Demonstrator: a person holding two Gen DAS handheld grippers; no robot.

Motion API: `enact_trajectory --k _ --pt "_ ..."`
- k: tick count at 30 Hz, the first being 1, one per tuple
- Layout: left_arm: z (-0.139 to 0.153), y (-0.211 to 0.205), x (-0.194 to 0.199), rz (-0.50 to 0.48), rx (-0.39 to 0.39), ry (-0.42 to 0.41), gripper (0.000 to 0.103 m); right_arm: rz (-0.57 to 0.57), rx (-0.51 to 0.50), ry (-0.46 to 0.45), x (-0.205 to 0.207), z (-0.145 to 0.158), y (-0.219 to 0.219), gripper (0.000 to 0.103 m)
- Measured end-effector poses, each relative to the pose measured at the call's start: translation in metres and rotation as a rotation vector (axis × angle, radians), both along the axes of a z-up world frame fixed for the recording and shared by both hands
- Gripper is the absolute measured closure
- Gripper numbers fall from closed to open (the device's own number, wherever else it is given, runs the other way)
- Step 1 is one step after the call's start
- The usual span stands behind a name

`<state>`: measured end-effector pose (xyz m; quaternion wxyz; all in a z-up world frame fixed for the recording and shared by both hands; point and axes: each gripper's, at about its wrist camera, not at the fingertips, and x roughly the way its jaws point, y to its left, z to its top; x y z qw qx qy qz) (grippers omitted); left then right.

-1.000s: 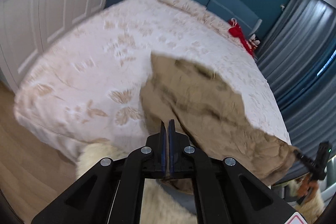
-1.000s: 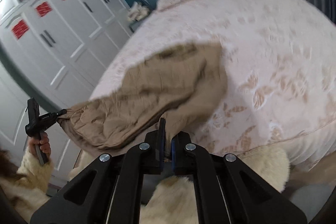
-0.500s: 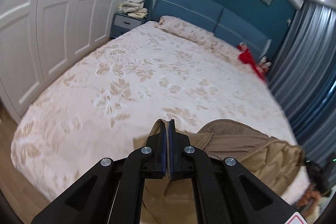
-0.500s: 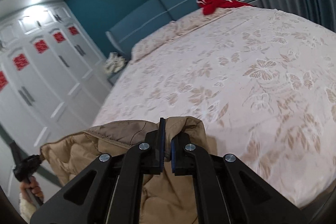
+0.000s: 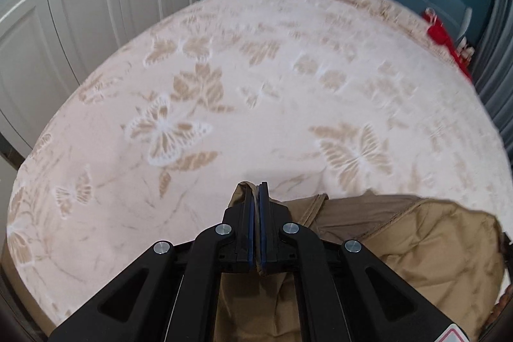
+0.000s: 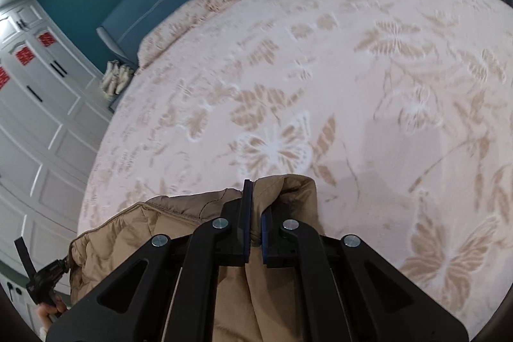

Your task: Fold large clothes

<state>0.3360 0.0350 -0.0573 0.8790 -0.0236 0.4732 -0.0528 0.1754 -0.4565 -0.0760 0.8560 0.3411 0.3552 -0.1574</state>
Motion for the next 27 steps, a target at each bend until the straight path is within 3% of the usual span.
enact_trajectory --k 4,9,17,24,25,26,27 --pt "-0.028 -0.009 0.003 -0.013 0.064 0.016 0.1 0.009 -0.02 0.047 0.011 -0.022 0.004 0.1" --pt "-0.056 -0.008 0.007 0.001 0.051 0.055 0.097 0.027 -0.036 0.086 0.017 -0.045 0.01 0.1" --pt "-0.076 -0.008 0.008 0.037 0.031 0.033 0.092 0.032 -0.047 0.095 0.021 -0.066 0.015 0.101" --pt "-0.076 -0.004 0.009 0.048 -0.002 0.026 0.09 0.031 -0.046 0.074 0.019 -0.068 0.015 0.1" --pt "-0.073 -0.002 0.009 0.05 -0.01 0.034 0.088 0.034 -0.036 0.071 0.019 -0.067 0.014 0.099" --pt "-0.067 0.003 0.009 0.06 -0.01 0.041 0.08 0.037 -0.025 0.072 0.019 -0.065 0.012 0.098" --pt "-0.06 0.008 0.007 0.082 0.001 0.042 0.06 0.034 -0.003 0.078 0.016 -0.059 0.008 0.095"
